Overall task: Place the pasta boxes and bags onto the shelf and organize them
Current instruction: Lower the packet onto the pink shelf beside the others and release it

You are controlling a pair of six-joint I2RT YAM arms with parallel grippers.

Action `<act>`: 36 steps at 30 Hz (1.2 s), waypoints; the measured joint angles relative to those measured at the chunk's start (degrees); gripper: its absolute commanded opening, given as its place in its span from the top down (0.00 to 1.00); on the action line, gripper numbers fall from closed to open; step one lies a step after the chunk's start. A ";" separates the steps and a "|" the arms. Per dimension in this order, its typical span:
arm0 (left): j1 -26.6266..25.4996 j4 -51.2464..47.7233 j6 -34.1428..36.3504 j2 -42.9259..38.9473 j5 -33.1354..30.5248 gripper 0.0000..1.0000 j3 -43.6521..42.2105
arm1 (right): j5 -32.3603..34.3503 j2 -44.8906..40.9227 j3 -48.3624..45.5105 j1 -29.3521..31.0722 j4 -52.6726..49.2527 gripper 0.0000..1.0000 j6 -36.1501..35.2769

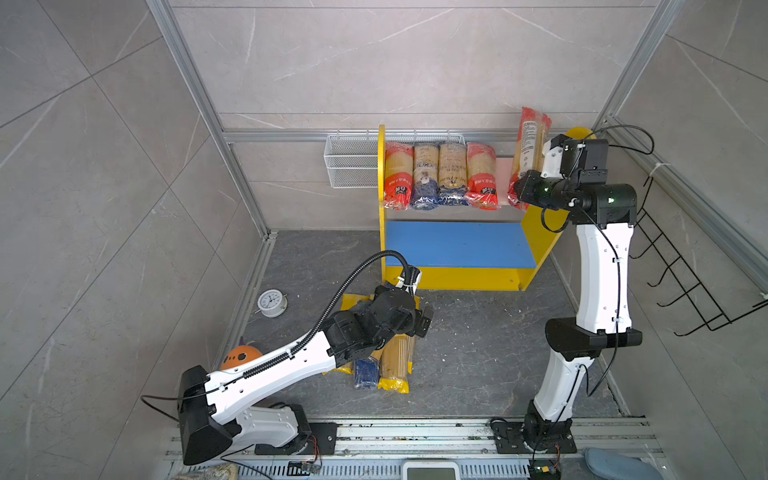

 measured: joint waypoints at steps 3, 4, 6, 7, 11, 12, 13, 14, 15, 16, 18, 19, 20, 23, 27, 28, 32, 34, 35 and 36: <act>0.00 0.02 0.17 0.37 0.02 0.00 0.00 | -0.98 0.37 -0.02 0.04 0.04 0.99 0.63; 0.00 0.02 0.17 0.44 0.00 0.00 0.00 | -1.25 0.48 -0.02 0.04 0.09 0.96 0.81; 0.00 0.02 0.20 0.52 0.00 0.00 0.00 | -1.84 0.70 -0.02 0.02 0.17 0.91 1.27; 0.00 0.00 0.20 0.52 0.00 0.00 0.00 | -2.29 0.79 -0.02 0.02 0.31 0.88 1.51; 0.00 0.02 0.20 0.52 -0.02 0.00 0.00 | -4.17 1.16 -0.02 0.02 0.70 0.62 2.82; 0.00 0.04 0.20 0.52 -0.02 0.00 0.00 | -4.48 1.27 -0.04 0.02 0.98 0.53 2.82; 0.00 0.04 0.20 0.52 -0.02 0.00 0.00 | -4.66 1.44 -0.11 0.02 1.77 0.45 2.86; 0.00 0.02 0.20 0.52 -0.04 0.00 0.00 | -4.68 1.57 -0.13 0.02 2.75 0.35 2.84; 0.00 0.02 0.20 0.52 -0.24 0.00 0.00 | -4.68 1.60 -0.15 0.02 3.85 0.21 2.97; 0.00 0.04 0.20 0.50 -0.50 0.00 0.00 | -4.63 1.60 -0.24 0.02 4.79 0.15 3.28; 0.00 0.04 0.20 0.39 -1.05 0.00 -0.04 | -4.42 1.55 -0.39 0.02 6.56 0.15 3.32; 0.00 0.07 0.20 0.28 -1.27 0.00 -0.15 | -4.37 1.53 -0.57 0.04 7.21 0.09 3.37; 0.00 0.04 0.20 0.11 -1.40 0.00 -0.31 | -4.17 1.42 -0.96 0.04 7.72 0.01 3.39; 0.04 0.04 0.20 -0.66 -1.51 0.00 -0.94 | -3.26 0.57 -3.50 0.04 8.85 0.00 3.58; 0.07 0.07 0.22 -2.25 -1.51 0.00 -1.88 | -1.44 -1.75 -7.93 0.04 9.49 0.00 3.58; 0.07 0.02 0.20 -2.82 -1.51 0.00 -2.25 | -0.90 -2.51 -8.87 0.04 9.57 0.00 3.58; 0.07 -0.02 0.17 -5.55 -1.51 0.00 -3.98 | 0.94 -6.08 -11.52 0.04 9.62 0.00 3.41; 0.07 -0.04 0.13 -7.21 -1.51 0.00 -4.83 | 1.75 -7.91 -11.74 0.04 9.51 0.00 3.04; 0.07 -0.02 0.07 -7.93 -1.51 0.00 -5.22 | 2.05 -8.68 -11.74 0.04 9.49 0.00 2.86; 0.07 0.02 -0.07 -8.90 -1.53 0.00 -5.73 | 2.29 -9.68 -11.80 0.09 9.38 0.00 2.64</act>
